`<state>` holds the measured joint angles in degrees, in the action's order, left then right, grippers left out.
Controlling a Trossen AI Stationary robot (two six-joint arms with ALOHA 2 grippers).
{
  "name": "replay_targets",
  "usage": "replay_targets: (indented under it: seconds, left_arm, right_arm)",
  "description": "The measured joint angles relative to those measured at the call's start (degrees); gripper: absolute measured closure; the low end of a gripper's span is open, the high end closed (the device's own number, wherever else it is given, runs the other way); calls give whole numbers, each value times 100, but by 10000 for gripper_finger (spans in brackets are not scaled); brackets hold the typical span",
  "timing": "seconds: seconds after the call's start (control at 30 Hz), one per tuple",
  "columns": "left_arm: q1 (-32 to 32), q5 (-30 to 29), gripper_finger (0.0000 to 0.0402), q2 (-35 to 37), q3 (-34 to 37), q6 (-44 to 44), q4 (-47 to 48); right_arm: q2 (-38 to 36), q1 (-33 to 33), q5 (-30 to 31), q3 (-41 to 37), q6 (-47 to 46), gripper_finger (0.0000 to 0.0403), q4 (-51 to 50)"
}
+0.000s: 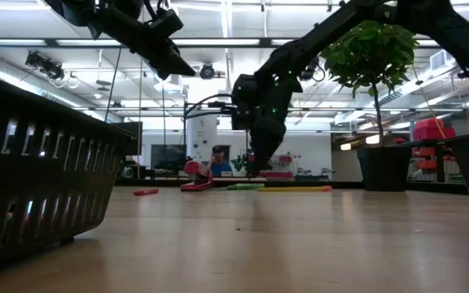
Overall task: Sort crayons/erasers/pens/pencils in bins
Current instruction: Put the yellow pencil into the right black bin
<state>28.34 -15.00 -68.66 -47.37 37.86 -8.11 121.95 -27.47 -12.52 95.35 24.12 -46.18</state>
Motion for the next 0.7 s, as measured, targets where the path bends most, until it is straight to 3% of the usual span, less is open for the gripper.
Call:
replay_targets:
  seconds: [0.13, 0.37, 0.57, 0.7]
  left_arm:
    - [-1, -53, 377, 0, 0, 3, -1]
    - [-2, -84, 383, 0, 0, 3, 41]
    - [-2, -86, 376, 2, 0, 1, 46]
    - [0, -86, 376, 2, 0, -2, 36]
  right_arm:
    - [-5, -238, -341, -28, -152, 302, 294]
    - [-13, -510, -397, -272, -675, 302, 381]
    - [-13, -487, 342, -596, -763, 302, 374]
    - [-18, -490, 502, -724, -762, 302, 428]
